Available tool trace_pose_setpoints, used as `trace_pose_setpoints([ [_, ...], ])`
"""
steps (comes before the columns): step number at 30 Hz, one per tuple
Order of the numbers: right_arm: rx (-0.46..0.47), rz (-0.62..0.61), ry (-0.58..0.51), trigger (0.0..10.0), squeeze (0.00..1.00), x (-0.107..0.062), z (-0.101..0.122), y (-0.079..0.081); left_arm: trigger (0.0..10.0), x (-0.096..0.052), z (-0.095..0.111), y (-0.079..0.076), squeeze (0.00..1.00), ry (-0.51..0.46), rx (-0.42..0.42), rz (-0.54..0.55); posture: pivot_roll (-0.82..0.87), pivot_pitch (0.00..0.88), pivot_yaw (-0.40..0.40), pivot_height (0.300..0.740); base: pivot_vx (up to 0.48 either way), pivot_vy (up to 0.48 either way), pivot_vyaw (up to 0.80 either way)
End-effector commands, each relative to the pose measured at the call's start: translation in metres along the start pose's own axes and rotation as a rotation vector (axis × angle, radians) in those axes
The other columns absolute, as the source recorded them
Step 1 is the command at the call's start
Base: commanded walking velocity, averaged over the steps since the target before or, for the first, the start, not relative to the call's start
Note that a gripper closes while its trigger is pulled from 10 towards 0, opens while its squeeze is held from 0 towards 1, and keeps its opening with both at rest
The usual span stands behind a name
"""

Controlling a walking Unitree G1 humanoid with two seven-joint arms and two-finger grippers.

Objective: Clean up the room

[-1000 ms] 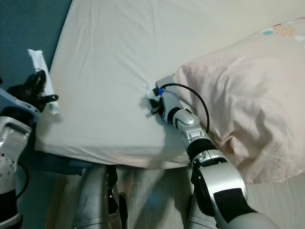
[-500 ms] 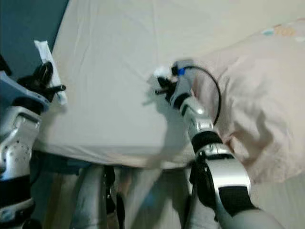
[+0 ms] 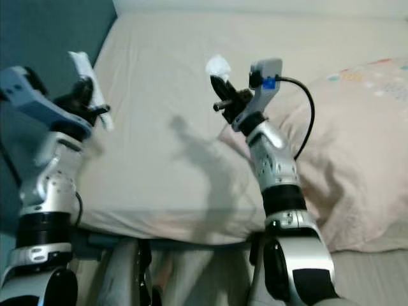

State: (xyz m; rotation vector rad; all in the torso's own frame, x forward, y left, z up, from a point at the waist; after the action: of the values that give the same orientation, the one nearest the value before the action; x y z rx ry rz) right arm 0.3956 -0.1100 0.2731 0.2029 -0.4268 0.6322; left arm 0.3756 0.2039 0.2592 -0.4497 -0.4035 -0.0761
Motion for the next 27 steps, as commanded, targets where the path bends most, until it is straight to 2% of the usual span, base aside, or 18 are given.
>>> trace_pose_setpoints([
  [1, 0.032, -0.029, 0.019, 0.0, 0.00, -0.009, -0.009, -0.001, 10.0, -0.006, -0.023, 0.005, 0.00, 0.097, -0.010, 0.014, -0.02, 0.054, 0.031, 0.499, 0.000, 0.000, 0.00],
  [5, 0.070, -0.093, 0.117, 0.0, 0.00, -0.035, -0.041, -0.001, 10.0, -0.015, -0.051, 0.010, 0.00, 0.199, 0.014, 0.033, -0.04, 0.033, 0.036, 0.519, -0.067, 0.000, 0.00],
  [6, 0.070, -0.093, 0.117, 0.0, 0.00, -0.035, -0.041, -0.001, 10.0, -0.015, -0.051, 0.010, 0.00, 0.199, 0.014, 0.033, -0.04, 0.033, 0.036, 0.519, -0.266, 0.000, 0.00],
  [7, 0.079, -0.104, 0.142, 0.0, 0.00, -0.041, -0.050, 0.000, 10.0, -0.019, -0.059, 0.009, 0.00, 0.229, 0.045, 0.015, -0.04, 0.028, 0.037, 0.524, -0.480, 0.000, 0.00],
  [9, 0.105, -0.125, 0.188, 0.0, 0.00, -0.054, -0.063, 0.003, 10.0, -0.023, -0.070, 0.007, 0.00, 0.241, 0.055, -0.018, -0.05, 0.029, 0.038, 0.534, -0.480, 0.000, 0.00],
  [12, 0.116, -0.177, 0.282, 0.0, 0.00, -0.075, -0.087, 0.004, 10.0, -0.033, -0.086, 0.008, 0.00, 0.266, 0.036, -0.045, -0.05, 0.027, 0.043, 0.549, -0.081, 0.000, 0.00],
  [13, 0.116, -0.177, 0.282, 0.0, 0.00, -0.075, -0.087, 0.004, 10.0, -0.033, -0.086, 0.008, 0.00, 0.266, 0.036, -0.045, -0.05, 0.027, 0.043, 0.549, 0.000, 0.000, 0.00],
  [15, 0.111, -0.203, 0.342, 0.0, 0.00, -0.090, -0.100, 0.004, 10.0, -0.042, -0.098, 0.011, 0.00, 0.290, 0.025, -0.050, -0.06, 0.024, 0.042, 0.564, 0.000, 0.000, 0.00],
  [21, 0.111, -0.209, 0.361, 0.0, 0.00, -0.096, -0.104, 0.004, 10.0, -0.046, -0.103, 0.015, 0.00, 0.306, 0.016, -0.046, -0.06, 0.021, 0.043, 0.574, 0.000, 0.000, 0.00],
  [23, 0.106, -0.222, 0.387, 0.0, 0.00, -0.102, -0.109, 0.002, 10.0, -0.055, -0.117, 0.023, 0.00, 0.360, 0.019, -0.039, -0.06, 0.016, 0.046, 0.584, 0.000, 0.000, 0.00],
  [27, 0.105, -0.231, 0.400, 0.0, 0.00, -0.104, -0.111, 0.001, 10.0, -0.059, -0.122, 0.027, 0.00, 0.385, 0.025, -0.034, -0.06, 0.015, 0.045, 0.589, 0.000, 0.000, 0.00],
])
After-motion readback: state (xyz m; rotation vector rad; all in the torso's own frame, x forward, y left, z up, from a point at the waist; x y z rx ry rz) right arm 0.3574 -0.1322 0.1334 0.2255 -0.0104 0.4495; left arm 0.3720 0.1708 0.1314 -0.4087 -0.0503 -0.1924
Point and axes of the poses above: a point about 5 cm out from each wrist's last joint towards the gripper, its own x axis pointing out of the wrist towards the gripper, its own z axis along the axis of the wrist's last joint, y = z × x, the point moved 2 cm from there along x, pointing out of the wrist towards the gripper, and after that the axes turned 1 degree about -x, right-handed, at the moved point
